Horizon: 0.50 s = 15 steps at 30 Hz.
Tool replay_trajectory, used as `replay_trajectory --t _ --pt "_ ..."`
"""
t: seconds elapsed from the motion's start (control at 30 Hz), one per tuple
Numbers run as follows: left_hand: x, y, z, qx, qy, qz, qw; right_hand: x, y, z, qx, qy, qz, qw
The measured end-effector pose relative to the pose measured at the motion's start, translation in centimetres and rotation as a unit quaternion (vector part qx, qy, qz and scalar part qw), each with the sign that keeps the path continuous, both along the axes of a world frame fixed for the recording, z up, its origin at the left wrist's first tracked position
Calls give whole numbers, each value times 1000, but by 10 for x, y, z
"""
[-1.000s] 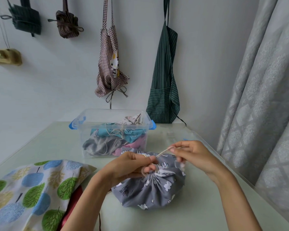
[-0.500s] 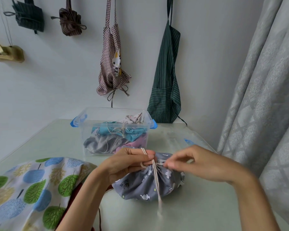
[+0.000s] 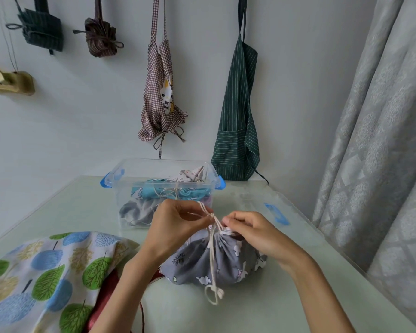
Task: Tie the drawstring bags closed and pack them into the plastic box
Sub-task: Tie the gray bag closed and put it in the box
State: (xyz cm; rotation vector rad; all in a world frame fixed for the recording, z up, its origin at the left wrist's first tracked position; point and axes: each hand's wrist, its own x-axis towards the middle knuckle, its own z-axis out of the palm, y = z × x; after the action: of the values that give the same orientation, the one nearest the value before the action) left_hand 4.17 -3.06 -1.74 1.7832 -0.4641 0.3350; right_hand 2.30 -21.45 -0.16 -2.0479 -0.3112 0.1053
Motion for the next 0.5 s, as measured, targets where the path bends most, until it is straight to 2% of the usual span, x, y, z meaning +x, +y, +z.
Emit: replay_trajectory --t 0.07,0.2,0.5 --pt "0 -2 -3 9 -11 16 1000 1 1 0 25 39 -18 999" --pt "2 -7 -9 41 -18 26 999 3 3 -6 60 83 16 995" --pt "4 -8 -10 4 42 -74 996 5 5 -10 95 50 -88 990"
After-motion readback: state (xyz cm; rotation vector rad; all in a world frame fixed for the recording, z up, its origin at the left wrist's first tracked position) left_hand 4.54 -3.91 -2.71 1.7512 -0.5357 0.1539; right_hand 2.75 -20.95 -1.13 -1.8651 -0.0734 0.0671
